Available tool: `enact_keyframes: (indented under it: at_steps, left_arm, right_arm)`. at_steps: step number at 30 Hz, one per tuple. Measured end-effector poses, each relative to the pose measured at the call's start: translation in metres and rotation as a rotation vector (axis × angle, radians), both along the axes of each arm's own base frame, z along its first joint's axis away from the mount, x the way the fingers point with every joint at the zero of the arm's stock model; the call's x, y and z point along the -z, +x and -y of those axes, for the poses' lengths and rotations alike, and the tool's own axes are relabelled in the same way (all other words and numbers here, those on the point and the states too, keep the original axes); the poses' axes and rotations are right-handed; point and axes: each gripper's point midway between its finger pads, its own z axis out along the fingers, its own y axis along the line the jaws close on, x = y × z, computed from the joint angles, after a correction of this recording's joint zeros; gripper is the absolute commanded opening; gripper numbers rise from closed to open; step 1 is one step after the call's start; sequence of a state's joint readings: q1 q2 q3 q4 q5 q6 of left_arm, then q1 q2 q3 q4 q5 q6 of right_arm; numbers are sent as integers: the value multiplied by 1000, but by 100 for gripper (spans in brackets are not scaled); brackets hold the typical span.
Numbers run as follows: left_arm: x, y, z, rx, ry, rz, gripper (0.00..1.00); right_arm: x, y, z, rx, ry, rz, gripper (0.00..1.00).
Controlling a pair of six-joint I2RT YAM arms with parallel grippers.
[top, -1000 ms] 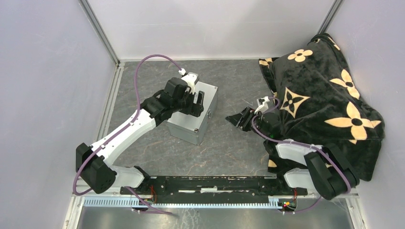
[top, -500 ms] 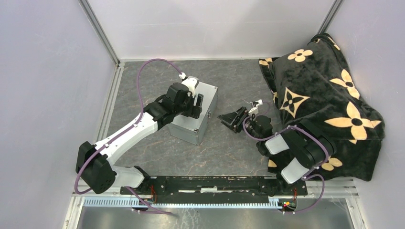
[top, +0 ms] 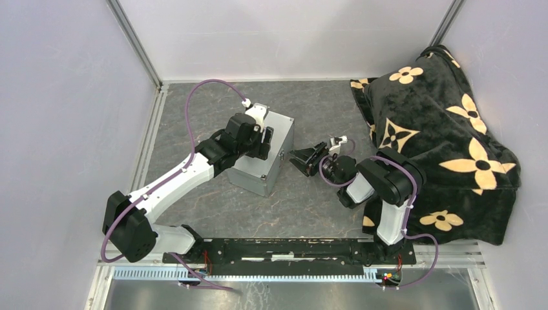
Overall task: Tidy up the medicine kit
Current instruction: Close the medicine box at the center of the board.
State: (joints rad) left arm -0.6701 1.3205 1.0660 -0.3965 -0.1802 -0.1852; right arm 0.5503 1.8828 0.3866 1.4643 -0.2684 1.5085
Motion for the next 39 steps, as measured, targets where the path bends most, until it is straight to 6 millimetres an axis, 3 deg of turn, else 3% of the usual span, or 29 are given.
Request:
enact_keyframes:
  at_steps: [4, 8, 12, 24, 39]
  left_arm:
    - [0, 0, -1, -4, 4, 1, 75]
    - [1, 0, -1, -4, 4, 1, 75]
    - [1, 0, -1, -4, 4, 0, 75]
    - [0, 3, -6, -29, 19, 13, 82]
    - [-23, 2, -43, -156, 40, 116, 92]
  right_arm:
    - [1, 4, 2, 27, 13, -5, 56]
    - [16, 6, 4, 40, 2, -47, 55]
    - [32, 6, 4, 44, -10, -93, 57]
    - [47, 11, -4, 33, 4, -147, 62]
    - [53, 12, -11, 14, 16, -171, 66]
